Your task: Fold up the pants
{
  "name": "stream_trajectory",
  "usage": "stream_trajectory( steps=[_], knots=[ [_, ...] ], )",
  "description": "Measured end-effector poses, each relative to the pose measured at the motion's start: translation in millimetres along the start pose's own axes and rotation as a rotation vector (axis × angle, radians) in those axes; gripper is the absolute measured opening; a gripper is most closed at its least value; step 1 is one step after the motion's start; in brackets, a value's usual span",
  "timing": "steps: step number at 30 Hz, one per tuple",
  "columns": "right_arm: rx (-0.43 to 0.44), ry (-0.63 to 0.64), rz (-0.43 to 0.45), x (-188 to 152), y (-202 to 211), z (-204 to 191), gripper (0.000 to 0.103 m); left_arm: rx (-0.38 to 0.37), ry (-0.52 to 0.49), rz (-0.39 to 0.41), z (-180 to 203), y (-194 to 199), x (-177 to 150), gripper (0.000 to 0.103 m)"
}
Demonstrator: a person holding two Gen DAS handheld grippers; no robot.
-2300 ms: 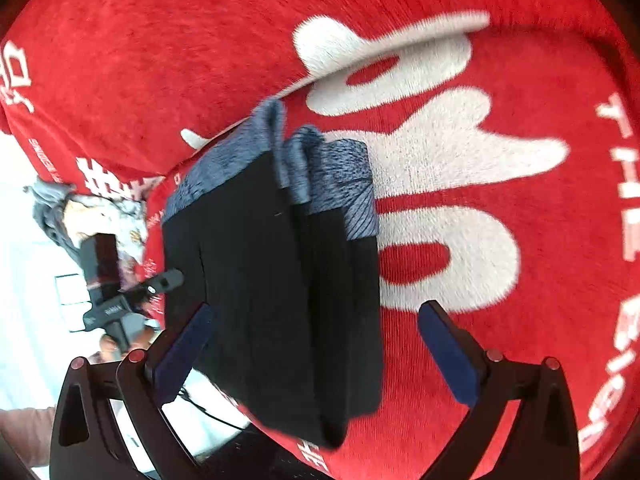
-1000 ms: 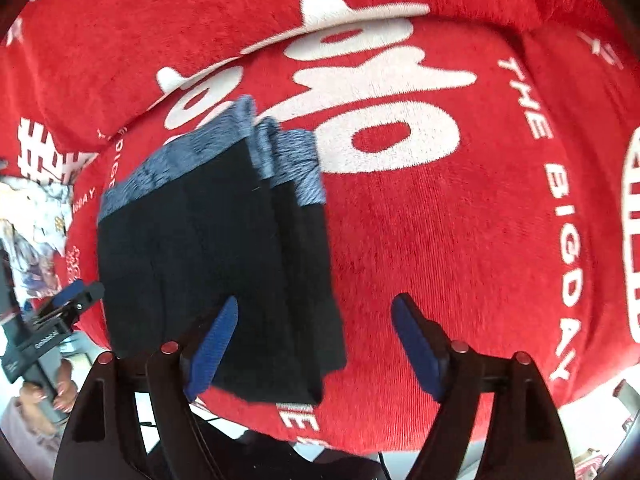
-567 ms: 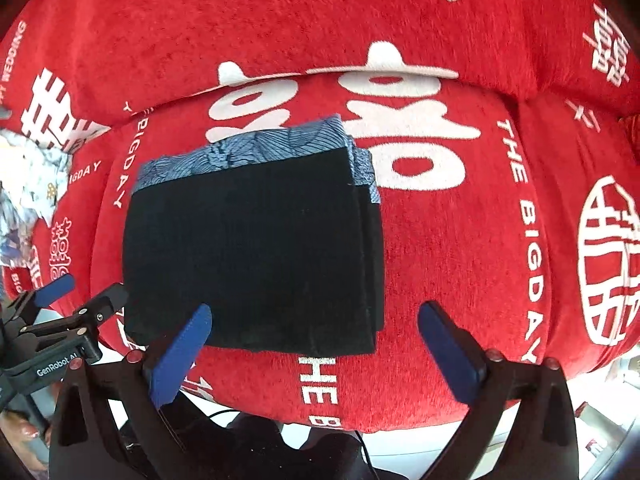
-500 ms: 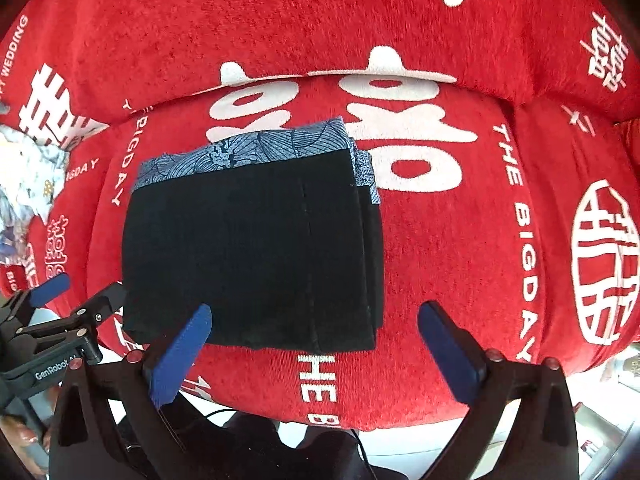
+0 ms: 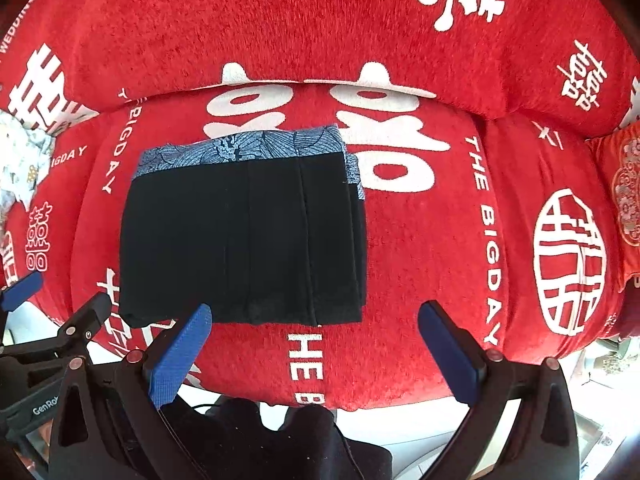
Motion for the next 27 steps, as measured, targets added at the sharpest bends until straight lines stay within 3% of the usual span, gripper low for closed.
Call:
stream_trajectory(
  steps=[27],
  knots=[
    [-0.002,-0.008,0.012,-8.8,14.8,-9.0,0.103,0.000,0.013,-0.003,0.5,12.7,2.9,0.102]
  ],
)
Point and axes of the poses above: each gripper's, at about its wrist camera, not at the fingertips, and y roughly against the way its jaws point, z to its right, x to its top, the point moved 2 cm from there along -y, roughly the way its jaws point, and after that the axes turned 5 degrees about x, right-handed, at the moved point
